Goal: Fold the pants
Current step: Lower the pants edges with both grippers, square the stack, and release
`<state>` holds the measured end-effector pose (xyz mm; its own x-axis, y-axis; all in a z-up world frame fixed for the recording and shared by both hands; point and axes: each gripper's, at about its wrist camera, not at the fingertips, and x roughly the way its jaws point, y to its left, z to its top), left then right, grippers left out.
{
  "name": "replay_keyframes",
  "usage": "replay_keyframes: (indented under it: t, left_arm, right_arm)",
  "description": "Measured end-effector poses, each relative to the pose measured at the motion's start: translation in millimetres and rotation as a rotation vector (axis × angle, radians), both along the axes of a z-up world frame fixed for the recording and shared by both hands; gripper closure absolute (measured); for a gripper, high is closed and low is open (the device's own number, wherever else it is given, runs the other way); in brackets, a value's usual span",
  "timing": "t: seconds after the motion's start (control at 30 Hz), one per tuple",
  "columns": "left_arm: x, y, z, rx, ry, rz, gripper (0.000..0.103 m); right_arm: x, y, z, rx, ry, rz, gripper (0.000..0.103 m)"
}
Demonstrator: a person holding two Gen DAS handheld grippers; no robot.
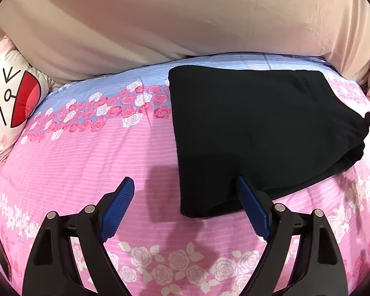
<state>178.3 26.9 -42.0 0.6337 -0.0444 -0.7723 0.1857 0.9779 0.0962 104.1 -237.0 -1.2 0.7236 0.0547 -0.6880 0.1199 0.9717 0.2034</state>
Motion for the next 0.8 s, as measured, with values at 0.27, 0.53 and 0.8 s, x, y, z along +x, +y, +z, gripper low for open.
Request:
replay_keyframes:
  t: [0.27, 0.53, 0.8]
  left_arm:
    - [6, -16, 28, 0.002, -0.099, -0.012, 0.011]
    - [27, 1, -10, 0.001, 0.008, 0.058, 0.011]
    - [-24, -12, 30, -0.026, -0.082, 0.047, 0.005]
  right_arm:
    - [19, -2, 2, -0.043, -0.018, -0.010, 0.065]
    - [10, -35, -30, 0.078, 0.069, -0.091, 0.047]
    - [-49, 2, 23, -0.004, -0.055, -0.144, 0.027]
